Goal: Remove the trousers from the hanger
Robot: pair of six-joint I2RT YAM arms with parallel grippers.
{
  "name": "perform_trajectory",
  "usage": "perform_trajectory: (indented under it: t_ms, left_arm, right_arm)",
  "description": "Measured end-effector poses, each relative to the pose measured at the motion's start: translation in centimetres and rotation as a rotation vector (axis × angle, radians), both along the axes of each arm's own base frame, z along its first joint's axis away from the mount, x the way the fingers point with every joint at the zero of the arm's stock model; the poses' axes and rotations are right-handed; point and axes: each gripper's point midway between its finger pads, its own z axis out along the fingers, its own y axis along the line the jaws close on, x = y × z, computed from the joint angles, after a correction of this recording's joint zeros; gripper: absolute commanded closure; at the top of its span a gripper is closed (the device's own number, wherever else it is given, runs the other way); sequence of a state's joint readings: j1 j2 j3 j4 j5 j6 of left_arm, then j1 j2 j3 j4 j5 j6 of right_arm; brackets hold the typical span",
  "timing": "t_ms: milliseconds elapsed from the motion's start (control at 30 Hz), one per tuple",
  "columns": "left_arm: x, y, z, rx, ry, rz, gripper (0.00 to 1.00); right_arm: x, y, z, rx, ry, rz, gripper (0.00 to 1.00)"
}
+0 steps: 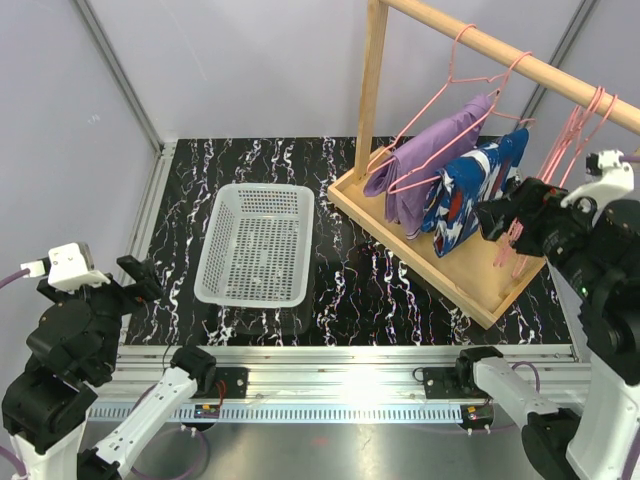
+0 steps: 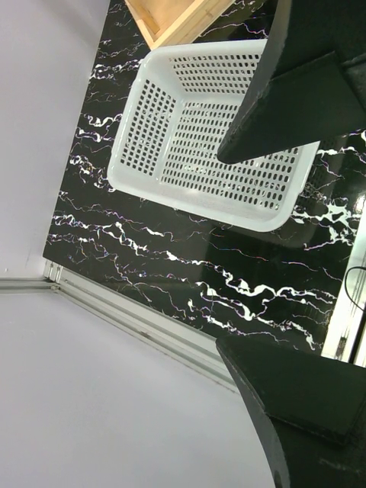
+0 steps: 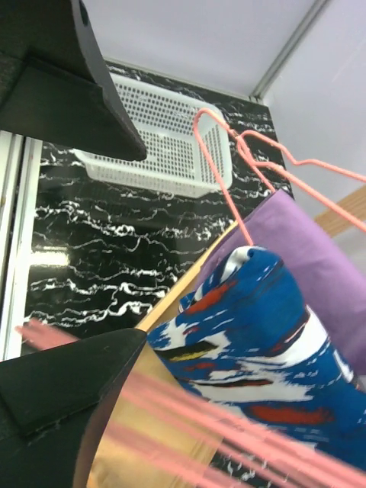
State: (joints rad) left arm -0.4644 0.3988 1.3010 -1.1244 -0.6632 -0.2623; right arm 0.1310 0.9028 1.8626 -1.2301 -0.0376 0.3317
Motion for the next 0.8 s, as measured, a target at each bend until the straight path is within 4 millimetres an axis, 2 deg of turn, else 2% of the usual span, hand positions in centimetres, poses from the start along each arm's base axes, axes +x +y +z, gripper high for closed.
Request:
perform_trajectory:
  t_ms: [233, 533, 800]
  left_arm:
    - [-0.6, 0.3, 1.0, -0.015, -0.033, 0.001, 0.01]
    - [-0.9, 0.5, 1.4, -0.022, -0.049, 0.004, 0.01]
    - [-0.9, 0.5, 1.3, -0.023, -0.048, 0.004, 0.01]
  right_arm:
    - [5.4, 1.7, 1.7, 0.036, -0.001, 0.042, 0.01]
    - [11.6, 2.8, 0.8, 0.064, 0.041, 0.041, 0.01]
    - [14.2, 2.8, 1.1, 0.086, 0.022, 0.013, 0.08]
